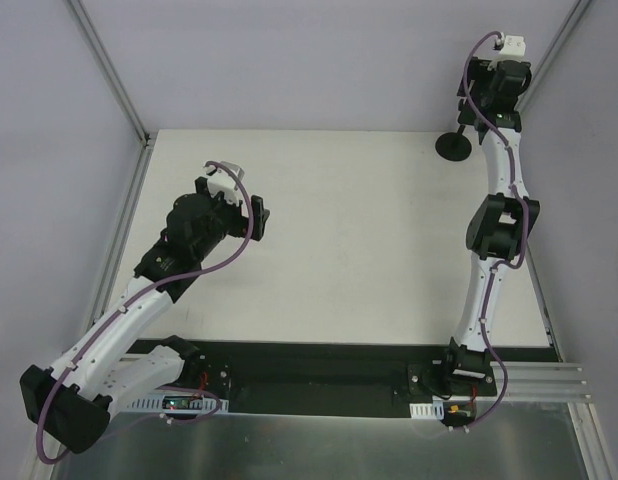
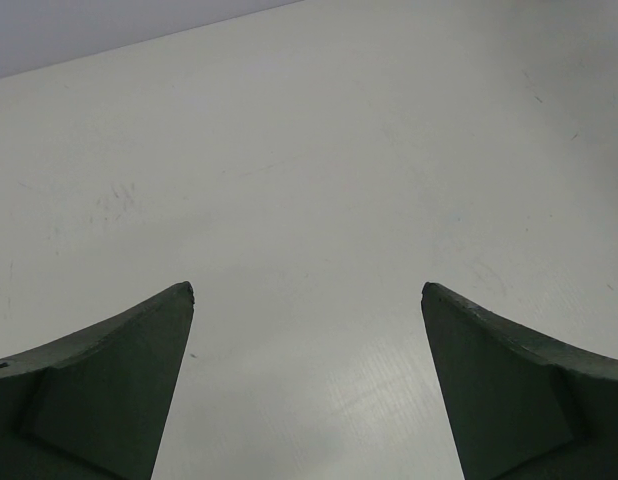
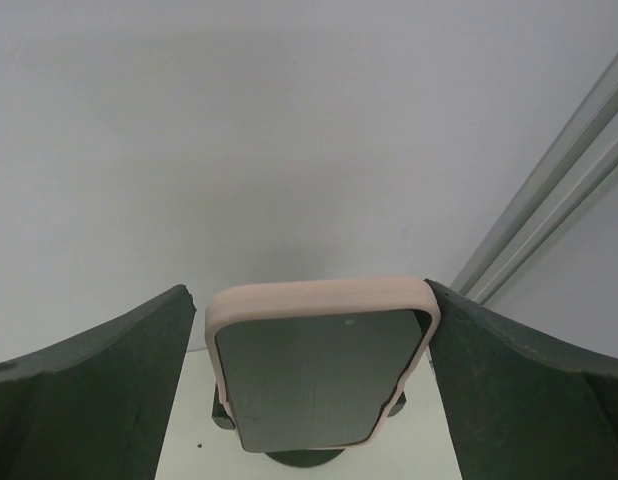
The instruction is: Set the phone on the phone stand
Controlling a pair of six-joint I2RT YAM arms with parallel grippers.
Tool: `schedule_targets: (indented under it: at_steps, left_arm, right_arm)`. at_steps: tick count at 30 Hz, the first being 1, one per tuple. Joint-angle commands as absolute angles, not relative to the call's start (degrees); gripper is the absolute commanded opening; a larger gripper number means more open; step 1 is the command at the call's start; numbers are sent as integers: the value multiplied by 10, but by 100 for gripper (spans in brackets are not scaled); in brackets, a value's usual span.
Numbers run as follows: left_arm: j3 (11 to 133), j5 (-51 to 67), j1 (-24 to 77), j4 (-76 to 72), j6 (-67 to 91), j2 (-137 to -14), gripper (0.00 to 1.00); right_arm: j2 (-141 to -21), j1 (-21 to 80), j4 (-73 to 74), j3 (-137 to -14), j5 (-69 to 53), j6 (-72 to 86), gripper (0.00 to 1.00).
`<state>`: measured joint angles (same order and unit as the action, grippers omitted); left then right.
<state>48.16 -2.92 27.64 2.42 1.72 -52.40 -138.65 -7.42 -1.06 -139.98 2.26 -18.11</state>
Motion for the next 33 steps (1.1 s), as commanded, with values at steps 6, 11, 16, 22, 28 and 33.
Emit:
schedule_targets:
  at_steps: [6, 11, 16, 22, 28, 33]
  left_arm:
    - [500, -1, 269, 7, 24, -476, 95]
    - [498, -1, 270, 5, 30, -451, 99]
    - [493, 12, 271, 2, 36, -436, 99]
    - [495, 27, 270, 2, 38, -435, 99]
    - [497, 41, 271, 2, 39, -446, 99]
    - [502, 61, 271, 2, 42, -461, 98]
  right_arm:
    - [-1155, -64, 95, -1271, 227, -150, 97]
    - [-1011, 1, 142, -1098, 434, -129, 97]
    - [-926, -2, 102, -1007, 208, -114, 97]
    - [-1005, -39, 230, -1122, 6, -83, 97]
    - [-1029, -78, 163, -1096, -212, -99, 98]
    - [-1075, -119, 135, -1078, -241, -1, 90]
